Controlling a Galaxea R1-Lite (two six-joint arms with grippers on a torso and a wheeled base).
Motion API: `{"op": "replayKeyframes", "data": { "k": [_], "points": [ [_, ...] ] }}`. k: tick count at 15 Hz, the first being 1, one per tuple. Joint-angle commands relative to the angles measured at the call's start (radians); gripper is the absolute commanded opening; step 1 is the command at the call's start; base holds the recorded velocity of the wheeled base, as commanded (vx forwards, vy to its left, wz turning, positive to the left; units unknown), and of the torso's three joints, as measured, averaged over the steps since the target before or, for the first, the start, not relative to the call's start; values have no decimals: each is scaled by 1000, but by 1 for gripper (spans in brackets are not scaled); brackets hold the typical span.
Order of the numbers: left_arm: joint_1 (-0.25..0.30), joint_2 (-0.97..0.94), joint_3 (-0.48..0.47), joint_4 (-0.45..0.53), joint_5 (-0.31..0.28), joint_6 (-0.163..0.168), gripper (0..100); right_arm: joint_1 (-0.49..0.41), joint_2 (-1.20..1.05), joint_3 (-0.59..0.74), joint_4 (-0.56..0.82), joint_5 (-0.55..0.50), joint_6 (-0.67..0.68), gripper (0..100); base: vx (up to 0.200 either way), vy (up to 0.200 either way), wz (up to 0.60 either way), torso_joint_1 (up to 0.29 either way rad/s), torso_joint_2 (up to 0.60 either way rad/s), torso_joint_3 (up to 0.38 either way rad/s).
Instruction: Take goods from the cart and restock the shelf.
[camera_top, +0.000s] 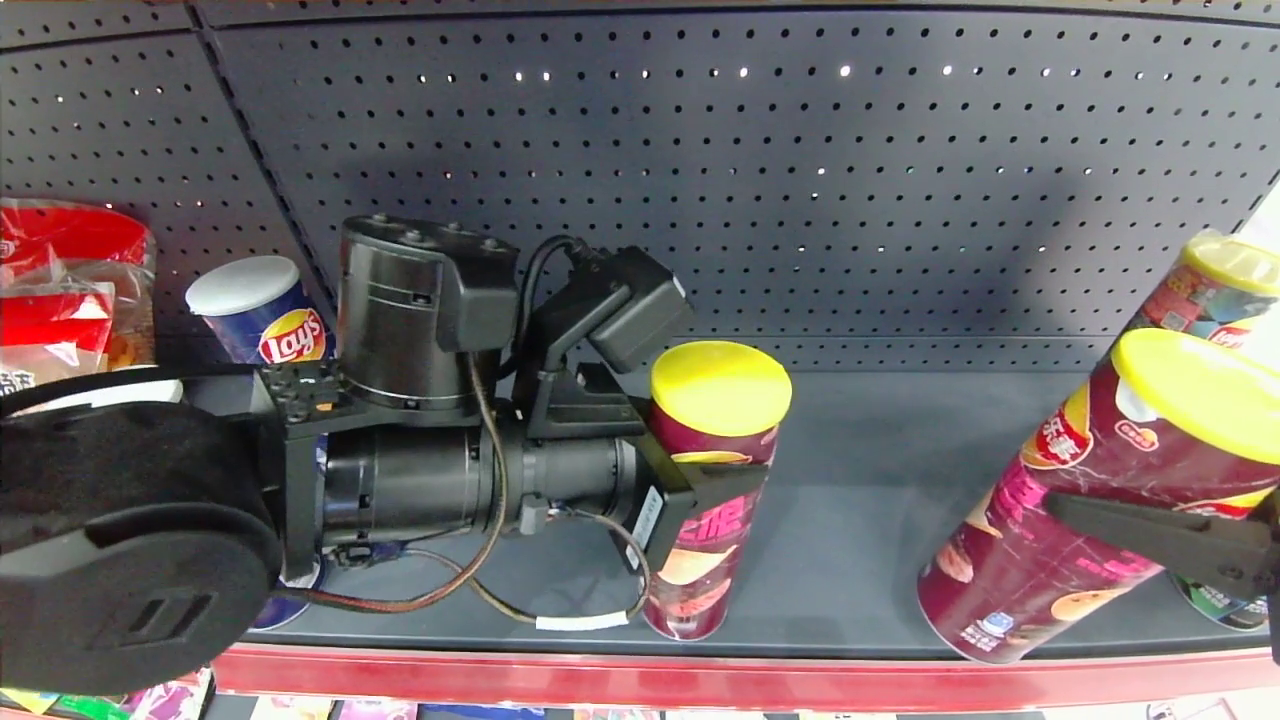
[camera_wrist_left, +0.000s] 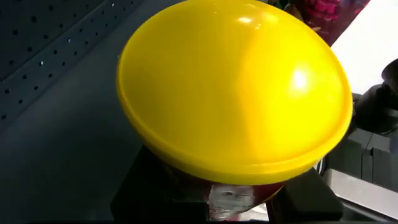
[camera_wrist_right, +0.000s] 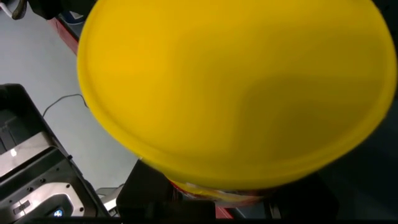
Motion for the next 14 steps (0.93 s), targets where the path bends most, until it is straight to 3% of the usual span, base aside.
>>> {"op": "replayKeyframes", "data": {
  "k": [1,7,14],
  "points": [
    [-15,2,11,-16,2,-1,0,0,0,-1,-1,1,0,0,0,0,0,0,0,0],
    [-47,-1,121,-123,27,-1,0,0,-2,-1,-1,1,0,0,0,0,0,0,0,0],
    [-61,-13,130,-126,56,-2,0,2,4,-4,-1,1,-2,0,0,0,0,0,0,0]
  ]
}}
